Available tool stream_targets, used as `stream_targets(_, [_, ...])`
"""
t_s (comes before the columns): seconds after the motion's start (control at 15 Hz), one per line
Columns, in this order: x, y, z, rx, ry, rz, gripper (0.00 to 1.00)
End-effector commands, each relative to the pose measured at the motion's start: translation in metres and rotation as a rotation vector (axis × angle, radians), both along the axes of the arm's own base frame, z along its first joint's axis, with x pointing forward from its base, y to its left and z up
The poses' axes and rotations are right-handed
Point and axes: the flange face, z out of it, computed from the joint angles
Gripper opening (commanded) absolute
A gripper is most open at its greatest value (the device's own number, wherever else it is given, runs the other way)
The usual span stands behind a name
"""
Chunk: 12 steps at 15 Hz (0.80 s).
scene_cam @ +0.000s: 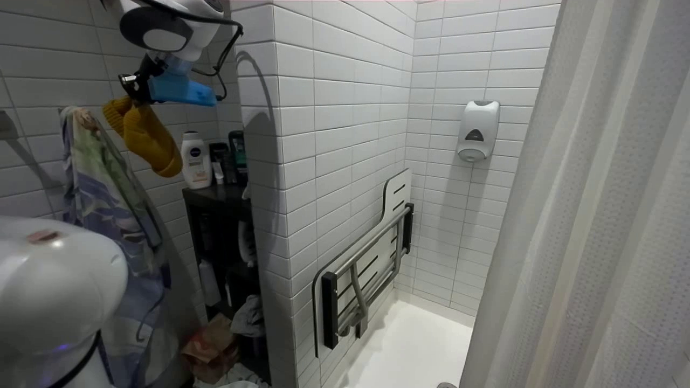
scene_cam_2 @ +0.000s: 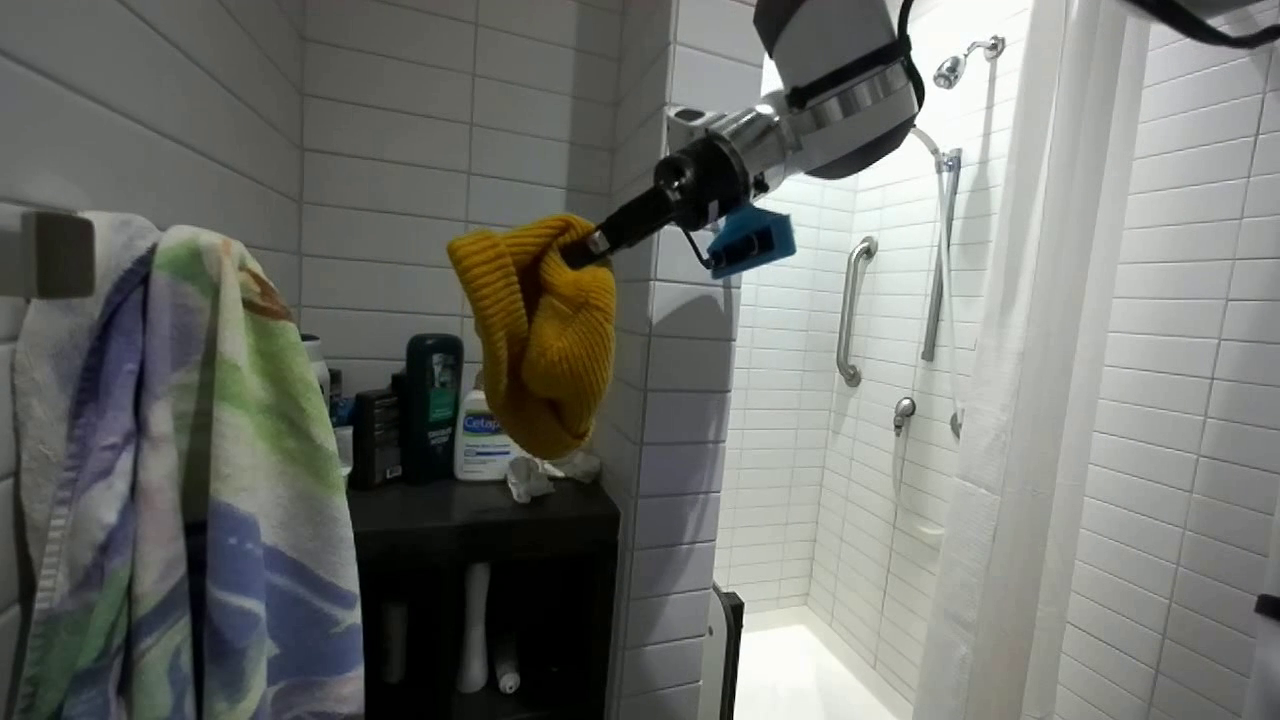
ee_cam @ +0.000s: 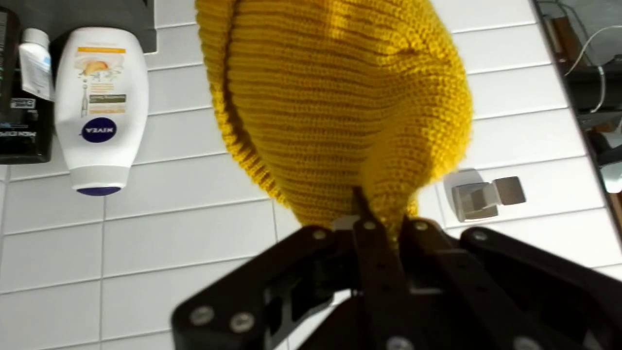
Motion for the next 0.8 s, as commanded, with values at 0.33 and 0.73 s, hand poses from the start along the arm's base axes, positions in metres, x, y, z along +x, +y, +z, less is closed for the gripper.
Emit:
stream_targets(0.33, [-0.078, -0.002, 0.007, 0.061, 0.015, 0.085, 0.01])
stream_targets(0.73, [-0.118, 0.01, 0.002, 0.099, 0.05, 0.151, 0.01])
